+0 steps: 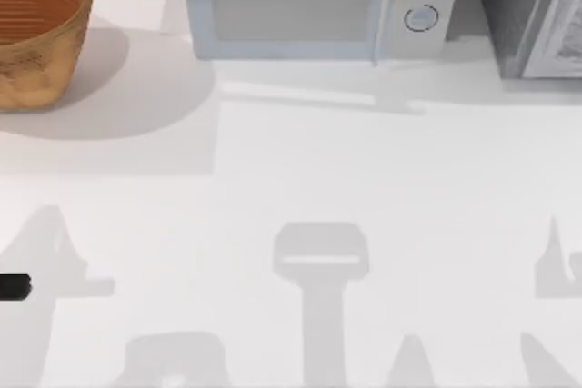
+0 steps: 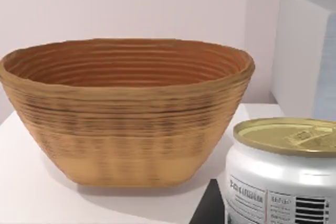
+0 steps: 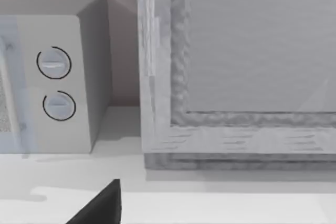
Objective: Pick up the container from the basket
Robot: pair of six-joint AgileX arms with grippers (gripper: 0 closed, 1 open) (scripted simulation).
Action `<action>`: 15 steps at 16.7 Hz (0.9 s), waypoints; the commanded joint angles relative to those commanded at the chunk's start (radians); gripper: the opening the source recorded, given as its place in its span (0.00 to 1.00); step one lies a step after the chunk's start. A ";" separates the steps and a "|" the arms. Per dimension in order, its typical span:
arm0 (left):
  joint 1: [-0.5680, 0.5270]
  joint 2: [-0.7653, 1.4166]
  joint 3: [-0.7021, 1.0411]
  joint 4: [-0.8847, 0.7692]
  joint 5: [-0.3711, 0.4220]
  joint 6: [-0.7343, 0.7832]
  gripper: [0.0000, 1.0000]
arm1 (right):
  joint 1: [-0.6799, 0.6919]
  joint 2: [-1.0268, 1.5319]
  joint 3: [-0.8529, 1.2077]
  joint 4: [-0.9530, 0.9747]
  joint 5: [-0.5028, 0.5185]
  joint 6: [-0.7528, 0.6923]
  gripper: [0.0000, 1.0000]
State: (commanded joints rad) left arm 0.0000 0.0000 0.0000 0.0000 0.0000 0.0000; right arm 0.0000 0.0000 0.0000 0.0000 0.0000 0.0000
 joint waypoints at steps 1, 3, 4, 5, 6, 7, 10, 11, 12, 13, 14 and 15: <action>0.000 0.000 0.000 0.000 0.000 0.000 0.00 | 0.000 0.000 0.000 0.000 0.000 0.000 1.00; 0.000 0.000 0.000 0.000 0.000 0.000 0.00 | 0.000 0.000 0.000 0.000 0.000 0.000 1.00; 0.001 0.004 0.000 -0.002 -0.002 0.002 0.00 | 0.000 0.000 0.000 0.000 0.000 0.000 1.00; 0.001 0.004 0.000 -0.002 -0.002 0.002 0.00 | 0.000 0.000 0.000 0.000 0.000 0.000 1.00; 0.001 0.013 0.007 0.006 0.002 0.004 0.00 | 0.000 0.000 0.000 0.000 0.000 0.000 1.00; 0.001 0.030 0.021 0.022 0.010 0.006 0.00 | 0.000 0.000 0.000 0.000 0.000 0.000 1.00; -0.006 0.136 0.099 0.115 0.065 0.019 0.00 | 0.000 0.000 0.000 0.000 0.000 0.000 1.00; -0.010 0.190 0.135 0.158 0.094 0.025 0.00 | 0.000 0.000 0.000 0.000 0.000 0.000 1.00; -0.015 0.252 0.173 0.203 0.128 0.029 0.00 | 0.000 0.000 0.000 0.000 0.000 0.000 1.00; -0.021 0.322 0.213 0.252 0.165 0.034 0.00 | 0.000 0.000 0.000 0.000 0.000 0.000 1.00; -0.028 0.399 0.255 0.302 0.207 0.038 0.00 | 0.000 0.000 0.000 0.000 0.000 0.000 1.00; -0.035 0.484 0.298 0.354 0.253 0.041 0.00 | 0.000 0.000 0.000 0.000 0.000 0.000 1.00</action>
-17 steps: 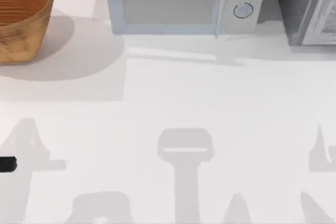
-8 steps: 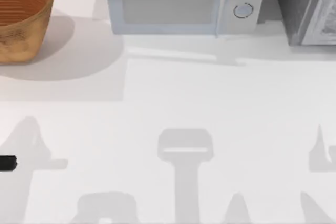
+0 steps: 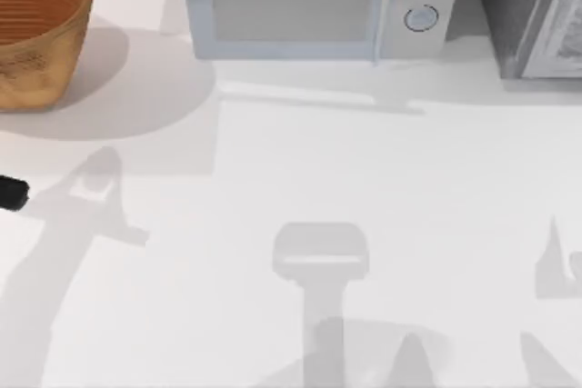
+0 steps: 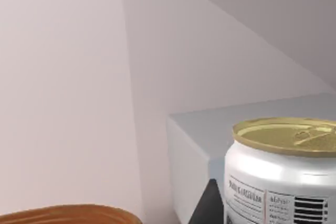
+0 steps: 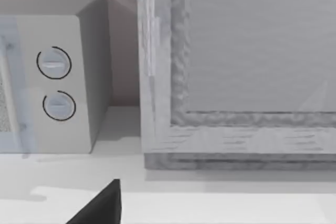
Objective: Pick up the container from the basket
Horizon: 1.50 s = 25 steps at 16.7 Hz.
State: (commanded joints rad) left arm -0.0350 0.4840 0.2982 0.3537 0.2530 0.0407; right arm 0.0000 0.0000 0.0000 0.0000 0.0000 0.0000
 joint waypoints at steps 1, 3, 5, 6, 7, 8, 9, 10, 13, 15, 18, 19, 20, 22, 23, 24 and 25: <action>-0.008 0.092 0.044 0.053 0.050 0.002 0.00 | 0.000 0.000 0.000 0.000 0.000 0.000 1.00; -0.024 0.290 0.132 0.158 0.159 0.003 0.00 | 0.000 0.000 0.000 0.000 0.000 0.000 1.00; -0.041 0.503 0.220 0.261 0.278 0.001 0.00 | 0.000 0.000 0.000 0.000 0.000 0.000 1.00; -0.049 0.613 0.264 0.312 0.340 -0.002 0.00 | 0.000 0.000 0.000 0.000 0.000 0.000 1.00; -0.058 0.724 0.307 0.361 0.403 -0.005 0.00 | 0.000 0.000 0.000 0.000 0.000 0.000 1.00; -0.066 0.835 0.350 0.410 0.467 -0.008 0.00 | 0.000 0.000 0.000 0.000 0.000 0.000 1.00; -0.074 0.946 0.392 0.458 0.531 -0.011 0.00 | 0.000 0.000 0.000 0.000 0.000 0.000 1.00; -0.081 1.055 0.434 0.504 0.595 -0.013 0.00 | 0.000 0.000 0.000 0.000 0.000 0.000 1.00; -0.102 1.367 0.555 0.635 0.779 -0.017 0.00 | 0.000 0.000 0.000 0.000 0.000 0.000 1.00; -0.113 1.555 0.632 0.716 0.891 -0.016 0.00 | 0.000 0.000 0.000 0.000 0.000 0.000 1.00; -0.126 1.790 0.737 0.822 1.034 -0.005 0.00 | 0.000 0.000 0.000 0.000 0.000 0.000 1.00; -0.130 1.854 0.768 0.852 1.073 0.000 0.00 | 0.000 0.000 0.000 0.000 0.000 0.000 1.00; -0.133 1.911 0.796 0.879 1.108 0.006 0.00 | 0.000 0.000 0.000 0.000 0.000 0.000 1.00; -0.137 1.997 0.840 0.921 1.161 0.016 0.00 | 0.000 0.000 0.000 0.000 0.000 0.000 1.00; -0.138 2.024 0.854 0.935 1.177 0.020 0.00 | 0.000 0.000 0.000 0.000 0.000 0.000 1.00; -0.139 2.041 0.864 0.944 1.188 0.023 0.00 | 0.000 0.000 0.000 0.000 0.000 0.000 1.00; -0.139 2.049 0.868 0.948 1.193 0.024 0.00 | 0.000 0.000 0.000 0.000 0.000 0.000 1.00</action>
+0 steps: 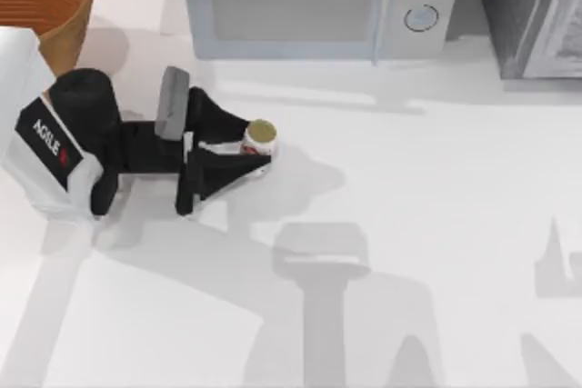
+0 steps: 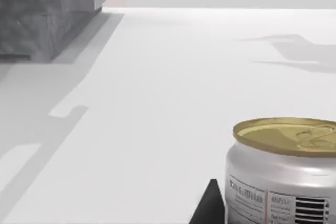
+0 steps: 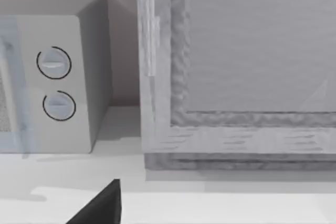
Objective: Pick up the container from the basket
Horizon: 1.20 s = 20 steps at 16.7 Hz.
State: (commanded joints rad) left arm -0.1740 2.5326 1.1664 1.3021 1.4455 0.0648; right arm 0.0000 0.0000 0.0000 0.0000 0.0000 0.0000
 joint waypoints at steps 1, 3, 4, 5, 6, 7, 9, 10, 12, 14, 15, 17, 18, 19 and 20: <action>0.000 0.000 0.000 0.000 0.000 0.000 0.00 | 0.000 0.000 0.000 0.000 0.000 0.000 1.00; 0.000 0.000 0.000 0.000 0.000 0.000 0.00 | 0.000 0.000 0.000 0.000 0.000 0.000 1.00; 0.000 0.000 0.000 0.000 0.000 0.000 0.00 | 0.000 0.000 0.000 0.000 0.000 0.000 1.00; 0.000 0.000 0.000 0.000 0.000 0.000 0.00 | 0.000 0.000 0.000 0.000 0.000 0.000 1.00; 0.000 0.000 0.000 0.000 0.000 0.000 0.08 | 0.000 0.000 0.000 0.000 0.000 0.000 1.00; 0.000 0.000 0.000 0.000 0.000 0.000 0.15 | 0.000 0.000 0.000 0.000 0.000 0.000 1.00; 0.000 0.000 0.000 0.000 0.000 0.000 0.30 | 0.000 0.000 0.000 0.000 0.000 0.000 1.00; 0.000 0.000 0.000 0.000 0.000 0.000 0.38 | 0.000 0.000 0.000 0.000 0.000 0.000 1.00; 0.000 0.000 0.000 0.000 0.000 0.000 0.53 | 0.000 0.000 0.000 0.000 0.000 0.000 1.00; 0.000 0.000 0.000 0.000 0.000 0.000 0.68 | 0.000 0.000 0.000 0.000 0.000 0.000 1.00; 0.000 0.000 0.000 0.000 0.000 0.000 0.75 | 0.000 0.000 0.000 0.000 0.000 0.000 1.00; 0.000 0.000 0.000 0.000 0.000 0.000 0.90 | 0.000 0.000 0.000 0.000 0.000 0.000 1.00; 0.000 0.000 0.000 0.000 0.000 0.000 0.98 | 0.000 0.000 0.000 0.000 0.000 0.000 1.00; 0.000 0.000 0.000 0.000 0.000 0.000 1.00 | 0.000 0.000 0.000 0.000 0.000 0.000 1.00; 0.000 0.000 0.000 0.000 0.000 0.000 1.00 | 0.000 0.000 0.000 0.000 0.000 0.000 1.00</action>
